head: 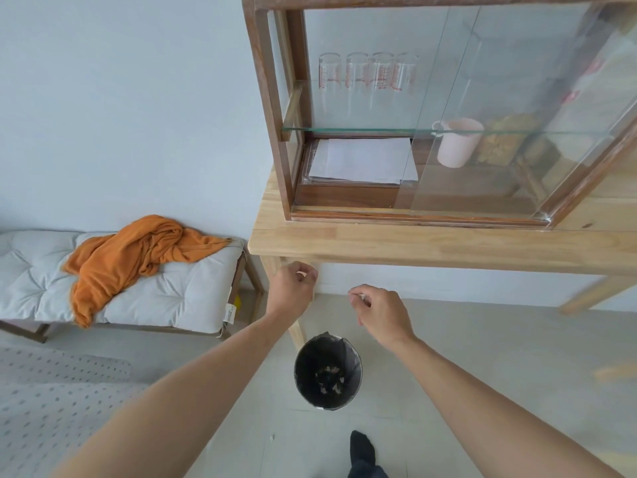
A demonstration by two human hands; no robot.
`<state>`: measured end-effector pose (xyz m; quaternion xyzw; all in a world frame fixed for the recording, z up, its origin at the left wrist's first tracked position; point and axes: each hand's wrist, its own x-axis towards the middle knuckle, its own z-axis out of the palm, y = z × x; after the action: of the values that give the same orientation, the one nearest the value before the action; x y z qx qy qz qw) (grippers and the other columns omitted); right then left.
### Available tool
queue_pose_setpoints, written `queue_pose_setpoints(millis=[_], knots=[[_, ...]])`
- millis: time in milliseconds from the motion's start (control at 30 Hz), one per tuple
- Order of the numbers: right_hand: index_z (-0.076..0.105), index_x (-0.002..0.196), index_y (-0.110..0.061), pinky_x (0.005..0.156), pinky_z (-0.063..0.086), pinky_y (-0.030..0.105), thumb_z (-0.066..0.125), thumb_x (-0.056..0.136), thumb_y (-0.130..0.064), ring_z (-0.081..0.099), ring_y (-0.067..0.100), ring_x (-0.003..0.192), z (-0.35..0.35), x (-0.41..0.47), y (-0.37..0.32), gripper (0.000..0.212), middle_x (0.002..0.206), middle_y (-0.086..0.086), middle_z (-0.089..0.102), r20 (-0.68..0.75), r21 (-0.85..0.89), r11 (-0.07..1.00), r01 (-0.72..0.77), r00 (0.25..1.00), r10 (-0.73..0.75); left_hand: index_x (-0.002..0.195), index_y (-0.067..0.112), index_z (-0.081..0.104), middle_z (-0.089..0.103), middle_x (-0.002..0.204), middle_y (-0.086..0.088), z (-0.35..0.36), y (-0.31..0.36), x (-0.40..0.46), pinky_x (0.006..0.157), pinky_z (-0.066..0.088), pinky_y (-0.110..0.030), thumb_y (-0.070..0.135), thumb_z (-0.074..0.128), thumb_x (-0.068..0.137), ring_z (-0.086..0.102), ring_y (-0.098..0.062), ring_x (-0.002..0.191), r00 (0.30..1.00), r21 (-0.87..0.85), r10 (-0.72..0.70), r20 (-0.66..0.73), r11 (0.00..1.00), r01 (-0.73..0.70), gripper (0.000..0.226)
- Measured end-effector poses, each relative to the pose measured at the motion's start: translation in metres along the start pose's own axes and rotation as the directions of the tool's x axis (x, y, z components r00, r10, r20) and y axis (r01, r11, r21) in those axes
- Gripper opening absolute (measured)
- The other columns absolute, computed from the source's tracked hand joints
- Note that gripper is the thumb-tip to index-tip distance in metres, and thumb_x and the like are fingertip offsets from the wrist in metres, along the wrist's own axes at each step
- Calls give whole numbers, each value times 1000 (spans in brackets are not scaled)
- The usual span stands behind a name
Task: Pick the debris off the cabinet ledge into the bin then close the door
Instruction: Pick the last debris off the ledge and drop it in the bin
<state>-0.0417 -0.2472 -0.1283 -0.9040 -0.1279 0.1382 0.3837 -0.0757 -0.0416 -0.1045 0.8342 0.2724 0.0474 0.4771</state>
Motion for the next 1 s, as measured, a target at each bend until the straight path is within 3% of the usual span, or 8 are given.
queue_pose_setpoints(millis=[167,333,433,533,600,800,1000], knots=[[82,114,-32,60,44,22,63,107,-36,63,-6,50,23,-11,28,20,54,-24,68,90,-30,998,-48,995,51,104,19,76,72,67,5,20,-39,-11,45,40,-10,27,67,104,63,0,49,994,102,-98,37,990,94,12],[80,123,-33,80,62,32,62,105,-39,74,3,65,46,-5,50,25,63,-8,78,186,-51,996,-76,979,84,110,22,78,75,71,2,45,-60,-8,50,44,-19,25,67,103,68,-6,59,979,195,-178,103,968,155,14],[74,134,-34,88,64,39,64,104,-40,75,5,70,53,2,58,32,67,-7,80,242,-72,994,-83,965,98,123,26,76,78,79,2,56,-67,-5,48,44,-18,25,65,105,65,-4,55,962,253,-232,145,949,190,21],[71,140,-35,89,63,38,64,104,-40,73,5,70,52,8,65,37,68,-7,79,258,-81,993,-90,960,109,121,27,76,78,73,3,58,-70,-2,57,50,-28,27,64,105,66,-4,59,956,291,-258,141,934,210,21],[70,142,-34,90,62,37,63,104,-39,73,6,73,47,11,68,39,66,-8,79,255,-93,991,-91,960,112,117,26,78,78,73,2,57,-70,-1,58,51,-28,26,63,105,67,-7,63,958,295,-255,132,933,208,19],[68,144,-31,80,57,31,62,104,-36,66,0,63,23,14,58,42,65,-9,76,207,-91,993,-72,974,90,116,28,78,74,74,8,39,-53,-1,43,40,-15,30,61,106,66,-5,60,979,282,-174,103,949,139,19],[72,137,-32,67,45,27,63,105,-40,62,2,59,-19,23,21,35,71,-10,74,97,-54,998,-29,995,34,120,30,76,78,83,5,-4,-12,3,54,47,-25,37,63,104,70,-13,70,998,268,-48,47,963,33,23]])
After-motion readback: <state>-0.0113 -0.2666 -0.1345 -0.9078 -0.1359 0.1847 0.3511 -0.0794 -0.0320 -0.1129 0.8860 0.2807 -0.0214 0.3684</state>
